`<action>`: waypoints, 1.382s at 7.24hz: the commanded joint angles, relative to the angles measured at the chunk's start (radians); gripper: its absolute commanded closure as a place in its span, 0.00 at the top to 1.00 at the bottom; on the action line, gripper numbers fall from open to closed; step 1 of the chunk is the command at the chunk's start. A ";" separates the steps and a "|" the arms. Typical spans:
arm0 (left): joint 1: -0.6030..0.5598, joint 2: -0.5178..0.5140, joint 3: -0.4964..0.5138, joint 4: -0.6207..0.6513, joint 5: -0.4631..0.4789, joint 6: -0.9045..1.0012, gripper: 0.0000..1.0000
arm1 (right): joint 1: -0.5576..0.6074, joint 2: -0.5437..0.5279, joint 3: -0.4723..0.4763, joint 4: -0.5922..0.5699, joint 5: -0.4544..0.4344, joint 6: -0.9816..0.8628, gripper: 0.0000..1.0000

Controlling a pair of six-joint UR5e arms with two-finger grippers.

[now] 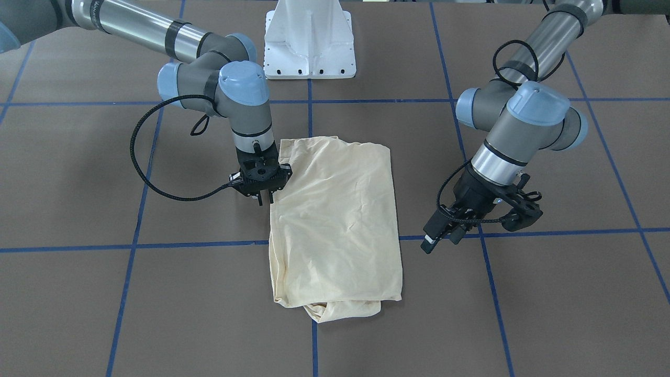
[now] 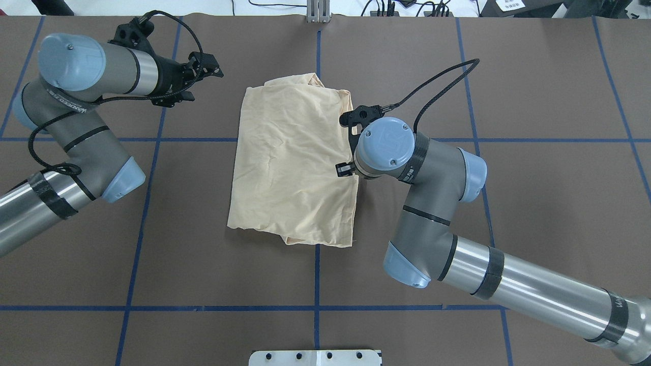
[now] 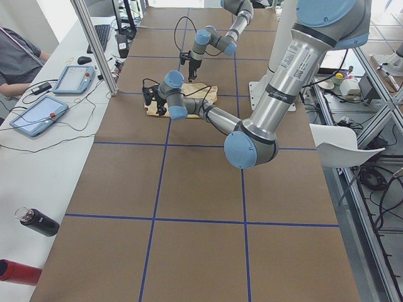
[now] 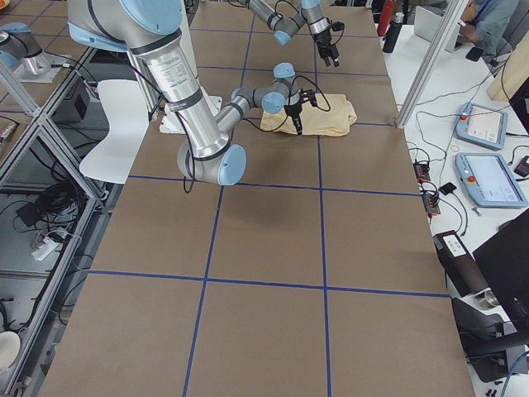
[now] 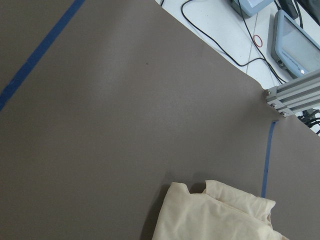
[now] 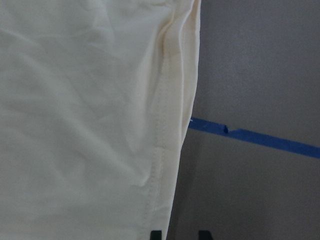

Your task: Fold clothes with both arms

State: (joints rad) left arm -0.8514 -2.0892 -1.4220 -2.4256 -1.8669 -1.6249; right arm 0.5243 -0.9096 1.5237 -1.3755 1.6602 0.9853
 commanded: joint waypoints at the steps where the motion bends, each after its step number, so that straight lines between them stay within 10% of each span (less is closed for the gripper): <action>1: 0.000 0.000 0.000 -0.001 0.000 0.000 1.00 | 0.025 0.011 0.000 0.003 0.001 0.015 1.00; 5: 0.035 0.032 -0.073 -0.013 -0.033 -0.021 1.00 | 0.072 0.006 0.044 0.053 0.177 0.142 1.00; 10: 0.210 0.227 -0.172 -0.326 0.013 -0.269 1.00 | 0.046 -0.090 0.254 0.056 0.250 0.403 1.00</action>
State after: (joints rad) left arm -0.6845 -1.9120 -1.5773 -2.6752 -1.8860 -1.8387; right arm 0.5792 -0.9850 1.7475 -1.3208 1.9075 1.3620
